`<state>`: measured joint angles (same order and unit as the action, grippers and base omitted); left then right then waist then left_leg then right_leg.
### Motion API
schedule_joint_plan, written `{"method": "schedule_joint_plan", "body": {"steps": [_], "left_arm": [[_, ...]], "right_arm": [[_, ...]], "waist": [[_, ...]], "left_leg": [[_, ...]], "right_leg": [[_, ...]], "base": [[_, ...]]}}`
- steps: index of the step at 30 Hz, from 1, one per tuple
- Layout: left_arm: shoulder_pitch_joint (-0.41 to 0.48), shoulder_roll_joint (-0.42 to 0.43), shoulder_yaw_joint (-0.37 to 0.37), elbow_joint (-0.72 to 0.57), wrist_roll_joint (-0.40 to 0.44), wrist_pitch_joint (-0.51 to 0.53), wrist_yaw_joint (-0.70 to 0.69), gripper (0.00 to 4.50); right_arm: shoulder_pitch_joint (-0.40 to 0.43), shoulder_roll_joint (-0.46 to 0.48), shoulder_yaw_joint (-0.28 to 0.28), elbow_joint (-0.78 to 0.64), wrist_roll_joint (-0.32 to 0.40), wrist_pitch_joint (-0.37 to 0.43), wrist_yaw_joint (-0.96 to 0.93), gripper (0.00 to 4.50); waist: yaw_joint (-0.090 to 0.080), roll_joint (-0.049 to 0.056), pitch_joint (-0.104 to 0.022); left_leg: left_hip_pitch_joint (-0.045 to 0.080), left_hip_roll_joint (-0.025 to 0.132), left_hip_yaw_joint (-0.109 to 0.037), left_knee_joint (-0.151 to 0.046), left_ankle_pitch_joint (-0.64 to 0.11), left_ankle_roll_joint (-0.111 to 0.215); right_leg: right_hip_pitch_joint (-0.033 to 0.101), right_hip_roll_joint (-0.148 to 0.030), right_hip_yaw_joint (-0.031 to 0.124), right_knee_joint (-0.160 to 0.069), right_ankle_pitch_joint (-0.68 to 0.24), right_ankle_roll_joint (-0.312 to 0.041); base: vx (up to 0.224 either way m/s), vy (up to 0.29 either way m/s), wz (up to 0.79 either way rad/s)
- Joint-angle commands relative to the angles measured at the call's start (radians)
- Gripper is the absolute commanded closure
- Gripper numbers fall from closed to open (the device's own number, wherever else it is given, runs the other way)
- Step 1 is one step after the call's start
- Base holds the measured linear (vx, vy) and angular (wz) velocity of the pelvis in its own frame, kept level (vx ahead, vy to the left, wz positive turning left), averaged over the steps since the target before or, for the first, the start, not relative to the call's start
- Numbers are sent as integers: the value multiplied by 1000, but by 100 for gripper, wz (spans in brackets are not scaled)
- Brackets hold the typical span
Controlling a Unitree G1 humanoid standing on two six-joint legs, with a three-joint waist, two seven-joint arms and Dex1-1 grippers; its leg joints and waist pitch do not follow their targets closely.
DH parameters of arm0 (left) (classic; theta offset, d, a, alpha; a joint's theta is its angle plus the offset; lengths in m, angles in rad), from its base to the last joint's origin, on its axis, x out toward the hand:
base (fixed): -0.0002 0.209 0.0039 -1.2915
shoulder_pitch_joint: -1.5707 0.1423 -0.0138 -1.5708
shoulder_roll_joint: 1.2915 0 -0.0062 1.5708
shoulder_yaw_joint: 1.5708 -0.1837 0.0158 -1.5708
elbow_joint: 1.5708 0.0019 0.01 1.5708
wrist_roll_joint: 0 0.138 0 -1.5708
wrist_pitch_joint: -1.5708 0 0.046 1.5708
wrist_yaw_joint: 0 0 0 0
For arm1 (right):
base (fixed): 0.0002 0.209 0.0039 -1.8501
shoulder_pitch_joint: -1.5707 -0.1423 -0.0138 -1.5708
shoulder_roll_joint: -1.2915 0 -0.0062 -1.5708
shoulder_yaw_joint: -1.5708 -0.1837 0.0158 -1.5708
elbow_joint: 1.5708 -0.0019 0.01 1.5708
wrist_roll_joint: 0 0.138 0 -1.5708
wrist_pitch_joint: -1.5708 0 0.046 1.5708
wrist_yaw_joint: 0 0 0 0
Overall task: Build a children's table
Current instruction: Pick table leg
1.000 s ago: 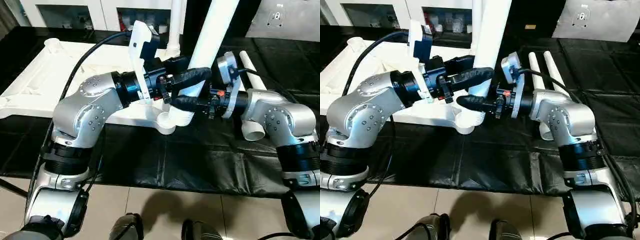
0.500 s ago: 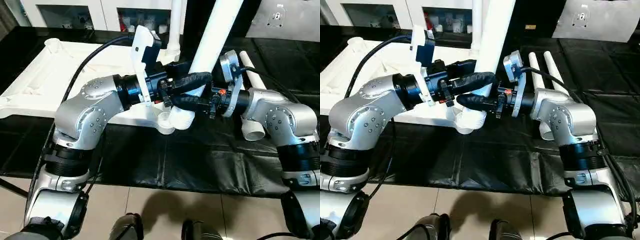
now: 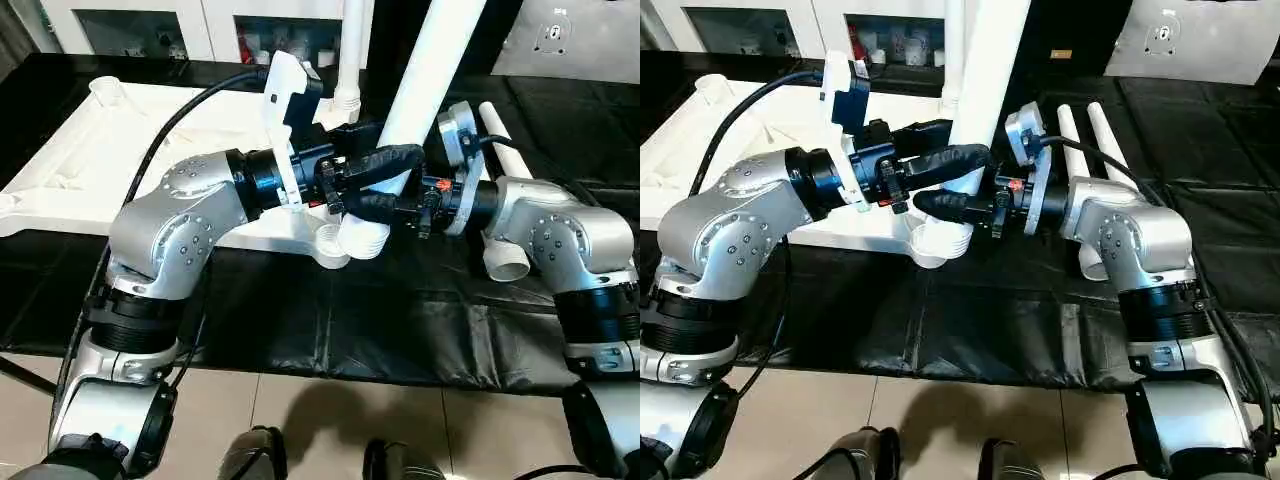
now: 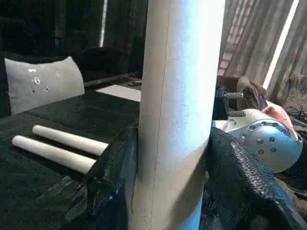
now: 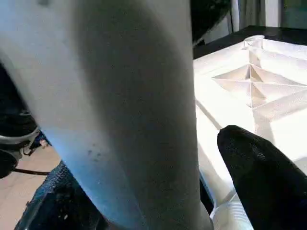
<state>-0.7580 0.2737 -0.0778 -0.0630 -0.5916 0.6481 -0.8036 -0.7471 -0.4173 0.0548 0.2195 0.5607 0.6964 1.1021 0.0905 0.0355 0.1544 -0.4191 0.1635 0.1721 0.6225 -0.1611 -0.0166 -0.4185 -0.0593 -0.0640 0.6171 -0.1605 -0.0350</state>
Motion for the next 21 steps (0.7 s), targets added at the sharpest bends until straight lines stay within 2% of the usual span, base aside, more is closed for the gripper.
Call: {"method": "schedule_joint_plan", "body": {"steps": [1,14,21], "left_arm": [[-18,6,-4,-11,5,-10,-16,262],[-18,9,-4,-11,4,-8,-18,262],[-20,5,-10,-14,13,-1,0,262]], "right_arm": [[4,-8,4,-10,-3,2,2,77],[3,-2,5,-2,-9,-3,4,200],[5,7,1,3,-16,-4,-11,241]], "waist": [[2,-9,-120],[2,-8,-118],[1,-9,-118]], "left_leg": [[32,60,-21,-61,-87,65],[32,60,-22,-61,-91,65],[32,60,-21,-61,-89,64]], "right_leg": [[62,-87,49,-59,-179,-240],[62,-87,48,-60,-189,-237],[62,-87,49,-60,-188,-236]], "base": [[0,0,0],[0,0,0],[0,0,0]]}}
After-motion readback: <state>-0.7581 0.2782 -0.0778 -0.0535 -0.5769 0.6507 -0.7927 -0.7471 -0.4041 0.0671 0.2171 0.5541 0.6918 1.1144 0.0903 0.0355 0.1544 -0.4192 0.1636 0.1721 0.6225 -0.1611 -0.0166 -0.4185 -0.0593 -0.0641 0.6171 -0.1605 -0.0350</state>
